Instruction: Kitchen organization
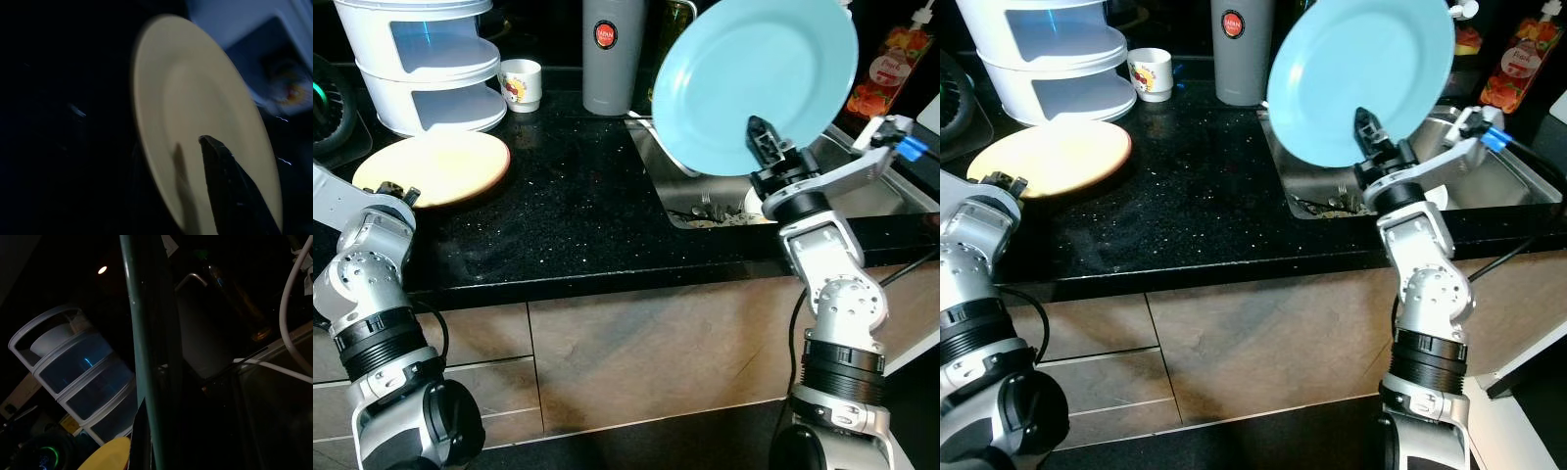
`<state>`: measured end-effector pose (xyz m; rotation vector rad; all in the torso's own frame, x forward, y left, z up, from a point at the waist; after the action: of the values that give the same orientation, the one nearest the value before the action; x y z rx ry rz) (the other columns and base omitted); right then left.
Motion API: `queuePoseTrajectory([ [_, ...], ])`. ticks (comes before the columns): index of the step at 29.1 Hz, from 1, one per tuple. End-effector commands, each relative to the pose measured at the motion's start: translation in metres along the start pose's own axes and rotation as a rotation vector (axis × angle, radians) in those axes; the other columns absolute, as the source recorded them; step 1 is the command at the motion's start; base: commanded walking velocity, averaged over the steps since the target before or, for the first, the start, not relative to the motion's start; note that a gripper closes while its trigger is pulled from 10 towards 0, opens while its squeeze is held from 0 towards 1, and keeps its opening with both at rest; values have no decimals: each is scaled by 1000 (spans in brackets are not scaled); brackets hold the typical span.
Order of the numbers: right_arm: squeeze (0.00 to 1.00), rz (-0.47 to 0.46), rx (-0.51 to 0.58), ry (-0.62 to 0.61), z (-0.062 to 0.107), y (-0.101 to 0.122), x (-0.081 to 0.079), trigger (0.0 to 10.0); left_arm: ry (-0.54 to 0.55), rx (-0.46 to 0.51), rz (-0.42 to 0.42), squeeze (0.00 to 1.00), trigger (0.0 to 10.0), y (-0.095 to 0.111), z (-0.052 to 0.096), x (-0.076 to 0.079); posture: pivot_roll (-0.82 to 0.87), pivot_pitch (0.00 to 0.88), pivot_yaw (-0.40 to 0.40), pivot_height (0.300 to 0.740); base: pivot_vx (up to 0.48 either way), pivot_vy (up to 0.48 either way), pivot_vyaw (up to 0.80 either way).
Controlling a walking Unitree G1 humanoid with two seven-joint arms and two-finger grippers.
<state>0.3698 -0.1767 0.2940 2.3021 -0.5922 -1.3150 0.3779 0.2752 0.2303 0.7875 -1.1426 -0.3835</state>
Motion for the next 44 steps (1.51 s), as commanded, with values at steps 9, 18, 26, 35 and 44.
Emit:
queuePoseTrajectory([
  [9, 0, -7, -12, 14, 0, -2, -1, 10000, -770, -239, -61, 0, 10000, -50, 80, 103, 158, 38, -57, 740, 0, 0, 0],
  [18, 0, -10, -9, 17, 0, -1, 0, 10000, -953, -204, -241, 0, 10000, -62, 115, 121, 155, 43, -58, 740, 0, 0, 0],
  [26, 0, 59, -24, -8, 5, -6, 7, 10000, -805, 209, -798, 0, 10000, -33, 94, 121, 152, 45, -63, 740, 0, 0, 0],
  [35, 0, 462, -155, -170, 26, -46, 46, 10000, -632, 338, -830, 0, 10000, -15, 74, 102, 140, 56, -60, 740, 0, 0, 0],
  [44, 0, 650, -45, -215, 34, -30, 51, 10000, -532, 391, -888, 0, 10000, -13, 56, 72, 129, 66, -54, 740, 0, 0, 0],
])
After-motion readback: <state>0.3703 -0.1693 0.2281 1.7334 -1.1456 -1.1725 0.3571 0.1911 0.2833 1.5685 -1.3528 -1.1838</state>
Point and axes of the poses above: a point about 5 cm out from each wrist's last joint towards the gripper, its own z axis pointing back from the gripper into the wrist, its own y axis along the axis of the wrist's last joint, x = y × z, the point moved 4 cm from there along -z, pointing out of the wrist towards the gripper, and after that the axes turned 5 degrees about -z, right-handed, at the moved point
